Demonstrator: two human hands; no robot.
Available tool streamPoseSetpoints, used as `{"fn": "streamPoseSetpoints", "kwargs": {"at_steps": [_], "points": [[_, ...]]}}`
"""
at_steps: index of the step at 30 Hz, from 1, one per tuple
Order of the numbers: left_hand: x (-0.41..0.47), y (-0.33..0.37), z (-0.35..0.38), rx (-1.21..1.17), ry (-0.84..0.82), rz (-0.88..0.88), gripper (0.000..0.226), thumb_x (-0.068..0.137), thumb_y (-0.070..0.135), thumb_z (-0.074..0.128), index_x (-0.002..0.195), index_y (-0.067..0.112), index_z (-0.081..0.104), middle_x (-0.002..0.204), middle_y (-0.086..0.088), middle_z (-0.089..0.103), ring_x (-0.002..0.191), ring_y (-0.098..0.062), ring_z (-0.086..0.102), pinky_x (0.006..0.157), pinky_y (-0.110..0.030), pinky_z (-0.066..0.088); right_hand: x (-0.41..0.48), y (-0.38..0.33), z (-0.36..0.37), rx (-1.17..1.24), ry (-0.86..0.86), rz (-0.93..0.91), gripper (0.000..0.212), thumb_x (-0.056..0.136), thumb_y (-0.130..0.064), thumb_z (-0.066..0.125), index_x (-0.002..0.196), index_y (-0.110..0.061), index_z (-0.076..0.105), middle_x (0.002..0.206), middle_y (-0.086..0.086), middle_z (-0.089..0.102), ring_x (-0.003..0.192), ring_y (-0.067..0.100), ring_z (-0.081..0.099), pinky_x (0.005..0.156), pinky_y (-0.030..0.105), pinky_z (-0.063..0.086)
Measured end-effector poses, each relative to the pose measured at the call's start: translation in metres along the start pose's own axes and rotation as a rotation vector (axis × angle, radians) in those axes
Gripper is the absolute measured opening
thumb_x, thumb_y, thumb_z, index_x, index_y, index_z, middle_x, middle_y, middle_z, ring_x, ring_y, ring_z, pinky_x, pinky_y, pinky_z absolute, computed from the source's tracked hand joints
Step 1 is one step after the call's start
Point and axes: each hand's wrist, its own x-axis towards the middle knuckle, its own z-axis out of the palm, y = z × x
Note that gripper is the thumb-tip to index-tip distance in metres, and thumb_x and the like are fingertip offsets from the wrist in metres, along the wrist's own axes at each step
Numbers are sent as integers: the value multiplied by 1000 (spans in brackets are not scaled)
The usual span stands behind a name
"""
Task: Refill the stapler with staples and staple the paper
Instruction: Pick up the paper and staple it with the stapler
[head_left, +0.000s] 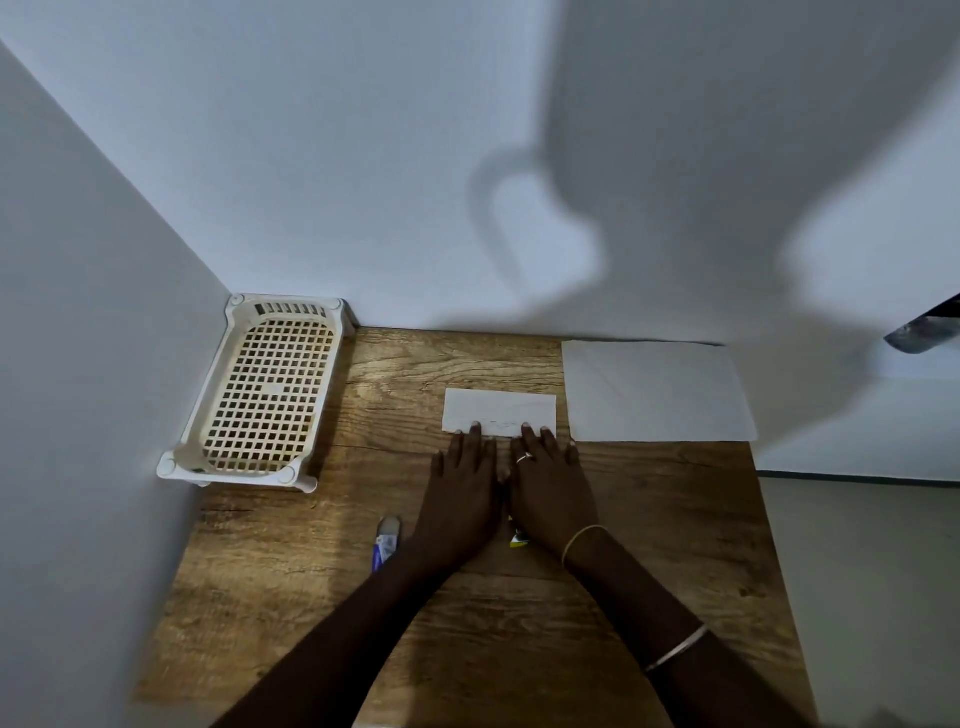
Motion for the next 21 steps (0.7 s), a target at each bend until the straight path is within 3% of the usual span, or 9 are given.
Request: {"fn": "streamPoseSetpoints", "kwargs": {"at_steps": [9, 21], "points": [[35, -19, -2, 39, 36, -15, 63, 108, 44, 26, 161, 11, 16, 171, -13, -1, 157, -36, 2, 123, -59, 8, 34, 0, -6, 45, 33, 2, 54, 105, -37, 31, 156, -16, 30, 168, 2, 16, 155, 24, 10, 123, 55, 11], [93, -23, -31, 74, 37, -32, 63, 107, 39, 32, 160, 9, 19, 171, -14, 6, 156, -36, 8, 122, -61, 15, 97, 12, -40, 63, 49, 23, 51, 105, -33, 33, 153, -15, 35, 165, 3, 27, 153, 23, 19, 122, 58, 11]]}}
